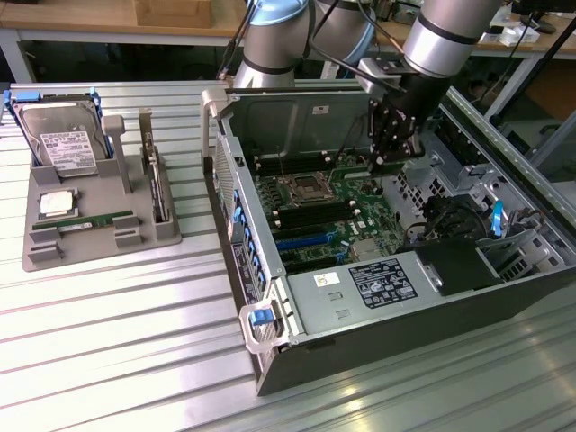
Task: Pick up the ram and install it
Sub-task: 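Insert the ram into the slot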
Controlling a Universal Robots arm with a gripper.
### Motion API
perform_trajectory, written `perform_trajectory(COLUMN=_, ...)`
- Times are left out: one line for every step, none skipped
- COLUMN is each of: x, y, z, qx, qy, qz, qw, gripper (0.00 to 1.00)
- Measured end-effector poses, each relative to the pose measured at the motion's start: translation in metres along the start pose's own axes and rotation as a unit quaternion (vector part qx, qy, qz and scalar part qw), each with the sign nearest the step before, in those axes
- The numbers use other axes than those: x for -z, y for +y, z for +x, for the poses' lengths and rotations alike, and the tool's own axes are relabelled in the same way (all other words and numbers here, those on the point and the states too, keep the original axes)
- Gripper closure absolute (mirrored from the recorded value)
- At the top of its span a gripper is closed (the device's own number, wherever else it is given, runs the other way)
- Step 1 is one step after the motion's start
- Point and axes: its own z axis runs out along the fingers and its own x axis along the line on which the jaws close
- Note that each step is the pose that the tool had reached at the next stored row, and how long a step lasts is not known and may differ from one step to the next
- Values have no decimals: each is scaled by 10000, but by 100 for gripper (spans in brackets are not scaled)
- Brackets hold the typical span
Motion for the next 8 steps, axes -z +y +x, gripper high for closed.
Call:
perform_trajectory(x=-9, y=0, z=0, qx=0, qy=0, qz=0, qw=10000, gripper=88)
perform_trajectory(x=-14, y=-1, z=0, qx=0, qy=0, qz=0, qw=10000, gripper=88)
perform_trajectory(x=-19, y=-1, z=0, qx=0, qy=0, qz=0, qw=10000, gripper=88)
perform_trajectory(x=-23, y=-1, z=0, qx=0, qy=0, qz=0, qw=10000, gripper=88)
perform_trajectory(x=-30, y=-1, z=0, qx=0, qy=0, qz=0, qw=10000, gripper=88)
perform_trajectory(x=-37, y=-2, z=0, qx=0, qy=0, qz=0, qw=10000, gripper=88)
perform_trajectory(x=-45, y=-2, z=1, qx=0, qy=0, qz=0, qw=10000, gripper=88)
perform_trajectory(x=-51, y=-2, z=1, qx=0, qy=0, qz=0, qw=10000, gripper=88)
